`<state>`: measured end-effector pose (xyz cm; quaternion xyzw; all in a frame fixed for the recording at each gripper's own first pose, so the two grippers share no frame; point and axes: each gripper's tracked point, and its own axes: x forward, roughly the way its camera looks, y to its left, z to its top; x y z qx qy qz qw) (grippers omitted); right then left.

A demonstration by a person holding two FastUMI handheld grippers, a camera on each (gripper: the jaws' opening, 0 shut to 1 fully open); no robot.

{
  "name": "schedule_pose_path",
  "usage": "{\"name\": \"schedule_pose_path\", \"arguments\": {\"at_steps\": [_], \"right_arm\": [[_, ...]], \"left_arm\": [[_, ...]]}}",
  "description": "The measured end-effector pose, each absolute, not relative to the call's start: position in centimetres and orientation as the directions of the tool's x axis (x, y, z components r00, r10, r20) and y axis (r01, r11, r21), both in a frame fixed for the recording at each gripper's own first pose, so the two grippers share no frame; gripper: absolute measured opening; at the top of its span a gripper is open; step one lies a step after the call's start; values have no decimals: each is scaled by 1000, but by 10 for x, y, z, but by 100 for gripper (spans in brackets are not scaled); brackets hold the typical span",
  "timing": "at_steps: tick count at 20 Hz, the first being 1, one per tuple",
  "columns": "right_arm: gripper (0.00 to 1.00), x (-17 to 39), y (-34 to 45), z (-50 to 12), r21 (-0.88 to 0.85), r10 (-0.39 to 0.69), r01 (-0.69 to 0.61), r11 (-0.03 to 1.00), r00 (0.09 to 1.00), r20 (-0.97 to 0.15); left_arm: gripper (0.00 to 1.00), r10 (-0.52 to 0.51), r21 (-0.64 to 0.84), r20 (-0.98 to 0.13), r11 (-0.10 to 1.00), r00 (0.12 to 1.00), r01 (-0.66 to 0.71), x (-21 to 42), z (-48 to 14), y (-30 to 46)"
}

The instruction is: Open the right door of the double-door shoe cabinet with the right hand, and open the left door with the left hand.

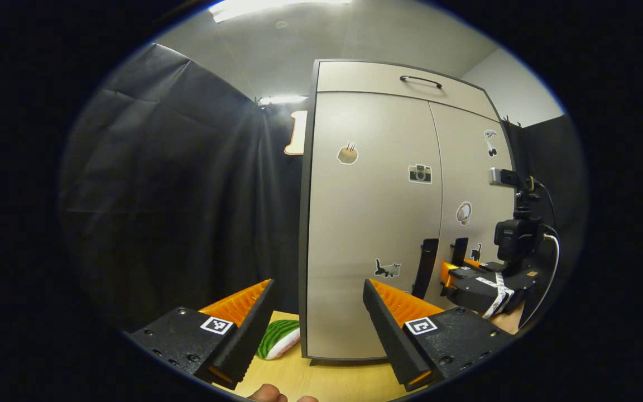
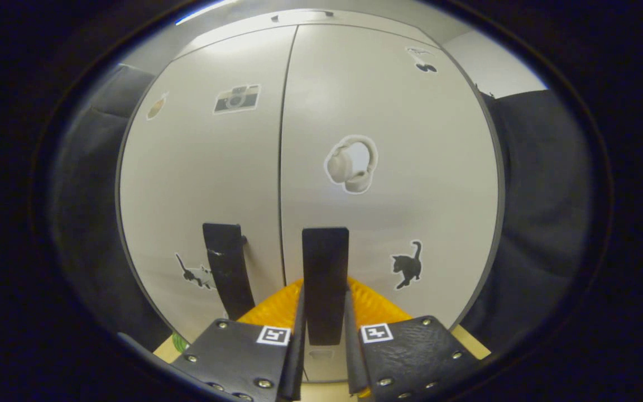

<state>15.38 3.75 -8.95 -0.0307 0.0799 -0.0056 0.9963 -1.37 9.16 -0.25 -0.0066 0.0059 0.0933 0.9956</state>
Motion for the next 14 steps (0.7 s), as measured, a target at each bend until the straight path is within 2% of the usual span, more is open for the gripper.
{"name": "schedule_pose_path", "arguments": {"at_steps": [2, 3, 5, 6, 7, 8, 14], "right_arm": [[31, 154, 37, -90, -62, -18, 9, 998, 988, -150], [26, 151, 38, -89, -51, -13, 6, 999, 990, -143], [26, 151, 35, -88, -31, -24, 20, 999, 991, -135], [15, 151, 36, -89, -31, -27, 23, 999, 990, -138], [14, 151, 35, -88, -32, -25, 21, 999, 990, -136], [15, 150, 36, -90, -32, -20, 15, 999, 989, -145], [14, 140, 34, -87, -21, 15, -17, 1000, 992, -128]], "left_arm": [[96, 190, -13, -19, 982, 982, -190, -16, -3, 94], [96, 192, -14, -23, 981, 981, -193, -18, -3, 96], [96, 191, -22, -31, 981, 981, -192, -21, -5, 99], [96, 189, -25, -37, 981, 981, -190, -22, -9, 99], [99, 189, -27, -42, 981, 981, -191, -24, -11, 100], [96, 191, -29, -43, 981, 981, -192, -28, -9, 101], [96, 199, -29, -44, 979, 979, -201, -29, -12, 110]]}}
